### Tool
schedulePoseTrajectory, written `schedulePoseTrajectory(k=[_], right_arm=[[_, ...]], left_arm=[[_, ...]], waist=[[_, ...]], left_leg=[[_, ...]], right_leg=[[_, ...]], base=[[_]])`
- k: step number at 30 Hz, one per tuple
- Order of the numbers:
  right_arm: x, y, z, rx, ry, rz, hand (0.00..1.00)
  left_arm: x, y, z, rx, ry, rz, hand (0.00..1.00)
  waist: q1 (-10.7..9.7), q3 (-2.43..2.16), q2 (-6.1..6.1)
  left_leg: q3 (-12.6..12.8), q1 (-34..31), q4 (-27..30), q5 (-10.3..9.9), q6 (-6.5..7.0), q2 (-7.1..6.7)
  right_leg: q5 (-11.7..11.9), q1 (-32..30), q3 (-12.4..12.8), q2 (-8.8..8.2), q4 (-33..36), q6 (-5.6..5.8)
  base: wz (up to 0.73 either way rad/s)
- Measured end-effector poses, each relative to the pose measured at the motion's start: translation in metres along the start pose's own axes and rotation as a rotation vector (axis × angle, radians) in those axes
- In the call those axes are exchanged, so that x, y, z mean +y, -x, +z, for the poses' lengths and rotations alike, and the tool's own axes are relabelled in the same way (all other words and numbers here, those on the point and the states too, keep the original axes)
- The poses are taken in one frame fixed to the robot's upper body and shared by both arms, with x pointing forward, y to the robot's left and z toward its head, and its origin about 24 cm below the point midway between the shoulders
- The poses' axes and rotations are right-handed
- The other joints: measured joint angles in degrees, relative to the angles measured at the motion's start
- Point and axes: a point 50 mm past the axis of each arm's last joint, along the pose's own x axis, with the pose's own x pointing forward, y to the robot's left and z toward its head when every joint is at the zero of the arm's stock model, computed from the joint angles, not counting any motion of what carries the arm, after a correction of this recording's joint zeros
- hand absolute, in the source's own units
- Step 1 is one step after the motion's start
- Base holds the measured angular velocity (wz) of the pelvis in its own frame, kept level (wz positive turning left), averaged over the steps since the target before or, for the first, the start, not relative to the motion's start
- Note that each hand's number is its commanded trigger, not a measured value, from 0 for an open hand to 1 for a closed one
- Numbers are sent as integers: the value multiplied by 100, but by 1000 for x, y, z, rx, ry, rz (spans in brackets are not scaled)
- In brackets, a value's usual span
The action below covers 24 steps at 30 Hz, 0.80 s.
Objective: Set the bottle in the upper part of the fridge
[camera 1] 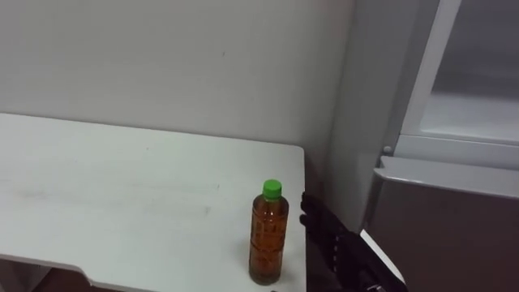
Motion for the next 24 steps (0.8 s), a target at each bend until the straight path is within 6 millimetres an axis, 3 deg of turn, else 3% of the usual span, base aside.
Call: schedulePoseTrajectory(k=[7,19,24], right_arm=[[-3,-8,8,-42,-26,-41,0],[-8,-13,12,-61,-66,-125,0],[-2,-15,11,-52,-48,-124,0]], left_arm=[[2,6,-18,61,-6,17,0],[0,6,-20,91,-77,16,0],[0,7,-23,106,-165,5,0]], waist=[[64,6,6],[83,20,13],[95,23,-18]], left_leg=[[-104,-8,-6,54,4,-28],[-225,-143,-1,125,20,-78],[-204,-276,7,139,37,-87]], right_leg=[[0,28,-108,-24,-4,0],[2,-31,-227,-64,6,-3],[16,-171,-225,-78,18,0]], base=[[8],[5],[-1]])
